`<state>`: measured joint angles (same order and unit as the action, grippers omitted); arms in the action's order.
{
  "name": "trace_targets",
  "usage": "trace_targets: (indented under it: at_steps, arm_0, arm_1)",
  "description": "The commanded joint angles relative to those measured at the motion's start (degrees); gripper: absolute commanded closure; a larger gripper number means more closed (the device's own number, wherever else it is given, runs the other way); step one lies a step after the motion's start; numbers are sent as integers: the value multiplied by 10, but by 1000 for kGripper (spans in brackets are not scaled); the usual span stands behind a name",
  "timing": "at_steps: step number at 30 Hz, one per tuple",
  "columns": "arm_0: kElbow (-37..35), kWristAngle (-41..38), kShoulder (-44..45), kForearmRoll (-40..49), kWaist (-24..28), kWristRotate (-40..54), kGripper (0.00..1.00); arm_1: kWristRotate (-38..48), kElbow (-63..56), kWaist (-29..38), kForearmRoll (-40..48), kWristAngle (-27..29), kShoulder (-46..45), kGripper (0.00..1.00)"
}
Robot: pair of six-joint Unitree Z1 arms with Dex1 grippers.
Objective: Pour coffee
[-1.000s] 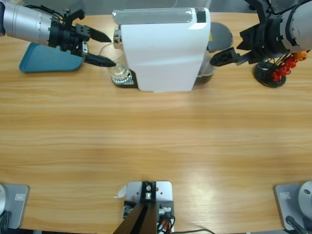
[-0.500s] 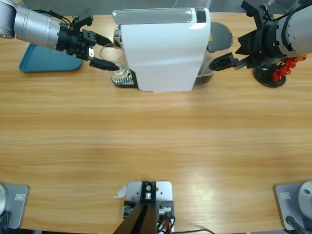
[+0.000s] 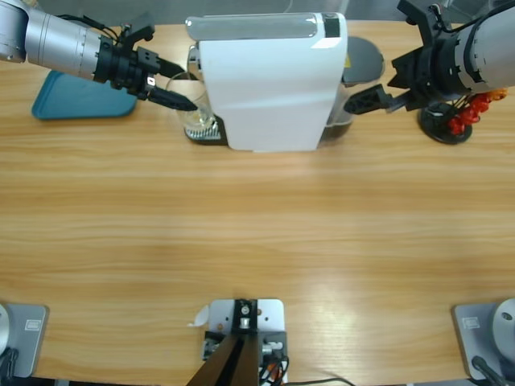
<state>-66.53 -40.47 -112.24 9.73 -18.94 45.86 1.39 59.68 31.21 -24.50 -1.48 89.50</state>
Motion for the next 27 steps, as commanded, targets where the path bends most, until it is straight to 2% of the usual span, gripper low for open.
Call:
trace_targets:
  at_steps: [1,15,19,20,22,23,24,27]
  arm_0:
    - [8,-10,-27,-4,-14,2,890]
    - [29,-14,-15,0,-22,1,887]
    - [30,-14,-15,0,-23,1,786]
    - [30,-14,-15,0,-23,1,692]
    - [30,-11,-20,-1,-23,0,172]
    - [30,-11,-20,-1,-23,0,38]
    - [30,-11,-20,-1,-23,0,10]
    - [30,-17,-19,0,-23,0,9]
  arm_1:
    - [-1,-18,-6,6,-8,22,36]
    - [2,-27,-6,14,-8,21,36]
    - [2,-27,-6,15,-8,20,35]
    - [2,-26,-6,15,-8,20,29]
    - [2,-27,-6,15,-8,20,9]
    - [2,-27,-6,15,-8,19,9]
    - [2,-27,-6,15,-8,18,9]
    - [3,-28,-6,15,-8,15,9]
